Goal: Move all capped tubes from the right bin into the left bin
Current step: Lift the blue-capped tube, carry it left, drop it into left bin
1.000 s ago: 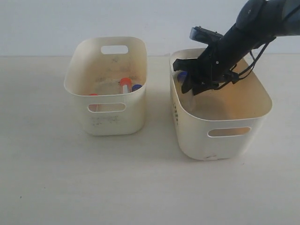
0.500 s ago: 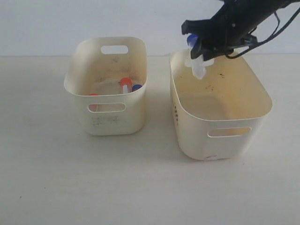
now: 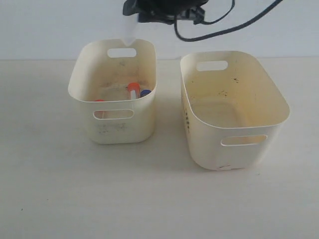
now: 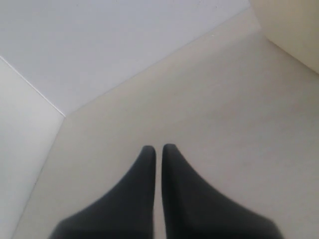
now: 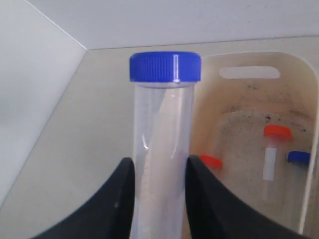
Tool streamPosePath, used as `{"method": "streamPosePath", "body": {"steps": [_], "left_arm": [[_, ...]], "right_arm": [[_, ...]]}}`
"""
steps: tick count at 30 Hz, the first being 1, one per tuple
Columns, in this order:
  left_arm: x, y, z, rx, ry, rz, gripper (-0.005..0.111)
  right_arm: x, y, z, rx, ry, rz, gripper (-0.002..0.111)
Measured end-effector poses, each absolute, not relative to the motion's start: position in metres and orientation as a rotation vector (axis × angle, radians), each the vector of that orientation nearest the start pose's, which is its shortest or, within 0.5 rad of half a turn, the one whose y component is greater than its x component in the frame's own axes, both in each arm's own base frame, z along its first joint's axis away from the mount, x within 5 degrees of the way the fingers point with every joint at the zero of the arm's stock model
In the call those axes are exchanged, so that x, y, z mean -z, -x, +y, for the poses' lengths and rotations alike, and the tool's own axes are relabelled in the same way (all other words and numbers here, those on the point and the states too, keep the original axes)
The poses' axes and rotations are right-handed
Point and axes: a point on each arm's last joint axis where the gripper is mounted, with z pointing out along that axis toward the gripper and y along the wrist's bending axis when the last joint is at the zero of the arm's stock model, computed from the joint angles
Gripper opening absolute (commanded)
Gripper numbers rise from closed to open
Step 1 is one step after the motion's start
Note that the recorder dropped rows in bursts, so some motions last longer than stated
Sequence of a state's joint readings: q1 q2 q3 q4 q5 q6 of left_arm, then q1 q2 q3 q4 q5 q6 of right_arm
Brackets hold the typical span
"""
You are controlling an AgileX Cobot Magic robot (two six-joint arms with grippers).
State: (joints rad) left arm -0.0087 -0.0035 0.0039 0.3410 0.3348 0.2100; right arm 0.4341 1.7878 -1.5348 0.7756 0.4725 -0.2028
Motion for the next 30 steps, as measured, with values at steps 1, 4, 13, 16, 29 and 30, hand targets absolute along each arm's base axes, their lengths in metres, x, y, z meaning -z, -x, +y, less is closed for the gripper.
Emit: {"method": "streamPosePath", "body": {"steps": [1, 4, 13, 16, 29, 30], "left_arm": [[-0.184, -0.053, 0.01, -0.472, -0.411, 1.777, 0.004], [-0.184, -0.053, 0.01, -0.472, -0.411, 1.777, 0.004], [-0.184, -0.053, 0.01, -0.472, -0.411, 1.777, 0.004], [-0.184, -0.053, 0.01, -0.472, -0.411, 1.777, 0.004], [-0.184, -0.053, 0.01, -0.472, -0.411, 1.777, 0.004], [-0.184, -0.053, 0.01, -0.472, -0.411, 1.777, 0.004]], "right_arm": [[-0.32, -0.373, 0.215, -0.898, 0.13, 2.195, 0.0], [-0.305, -0.376, 0.227, -0.893, 0.139, 2.212, 0.012], [-0.273, -0.387, 0.238, -0.861, 0.118, 2.255, 0.058], [-0.266, -0.389, 0.239, -0.856, 0.116, 2.27, 0.057], [-0.283, -0.381, 0.234, -0.793, 0.221, 2.245, 0.0], [-0.29, -0.378, 0.231, -0.774, 0.252, 2.237, 0.0]]}}
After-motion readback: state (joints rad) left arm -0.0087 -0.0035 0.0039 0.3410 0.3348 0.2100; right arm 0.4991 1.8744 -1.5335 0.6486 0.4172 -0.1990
